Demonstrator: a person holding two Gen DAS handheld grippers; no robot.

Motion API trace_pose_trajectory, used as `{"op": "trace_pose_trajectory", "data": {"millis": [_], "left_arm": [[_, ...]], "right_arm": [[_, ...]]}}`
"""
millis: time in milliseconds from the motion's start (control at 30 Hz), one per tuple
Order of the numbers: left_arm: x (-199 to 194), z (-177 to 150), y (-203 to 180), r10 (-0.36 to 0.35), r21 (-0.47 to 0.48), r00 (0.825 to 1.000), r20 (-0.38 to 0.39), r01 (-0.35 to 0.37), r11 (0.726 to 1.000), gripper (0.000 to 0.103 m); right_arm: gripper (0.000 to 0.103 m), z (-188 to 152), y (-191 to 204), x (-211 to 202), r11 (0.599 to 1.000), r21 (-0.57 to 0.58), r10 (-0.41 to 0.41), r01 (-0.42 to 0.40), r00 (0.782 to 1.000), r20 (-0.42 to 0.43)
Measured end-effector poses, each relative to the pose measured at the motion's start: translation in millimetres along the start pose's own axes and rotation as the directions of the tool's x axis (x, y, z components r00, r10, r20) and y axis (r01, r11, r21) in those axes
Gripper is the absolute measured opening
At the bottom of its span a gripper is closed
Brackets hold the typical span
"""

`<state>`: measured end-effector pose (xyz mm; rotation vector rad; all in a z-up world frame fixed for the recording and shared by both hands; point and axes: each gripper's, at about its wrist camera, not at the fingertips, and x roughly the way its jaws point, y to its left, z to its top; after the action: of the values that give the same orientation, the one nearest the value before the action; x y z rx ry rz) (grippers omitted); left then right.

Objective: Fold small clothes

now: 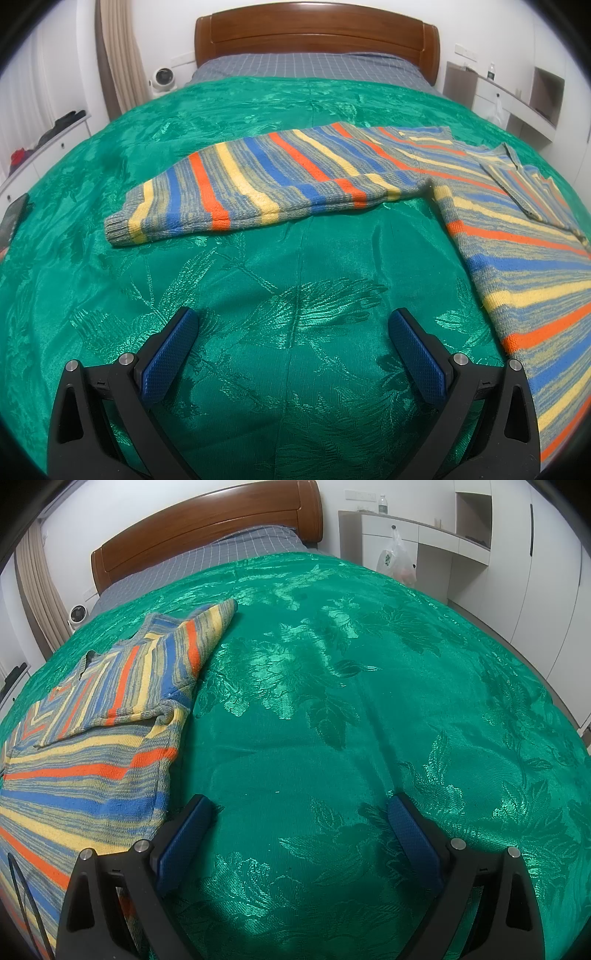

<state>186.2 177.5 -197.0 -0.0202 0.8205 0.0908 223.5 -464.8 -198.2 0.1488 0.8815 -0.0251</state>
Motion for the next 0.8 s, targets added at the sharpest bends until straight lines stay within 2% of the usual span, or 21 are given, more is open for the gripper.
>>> {"op": "trace_pose_trajectory", "data": {"millis": [800], "left_arm": [[-0.3,-0.1,0.1,0.000,0.000,1.000,0.001,0.000,1.000,0.103]], "right_arm": [[0.097,-0.5,-3.5,-2.6,0.999,0.015,0.035,-0.035,0.999,0.011]]}}
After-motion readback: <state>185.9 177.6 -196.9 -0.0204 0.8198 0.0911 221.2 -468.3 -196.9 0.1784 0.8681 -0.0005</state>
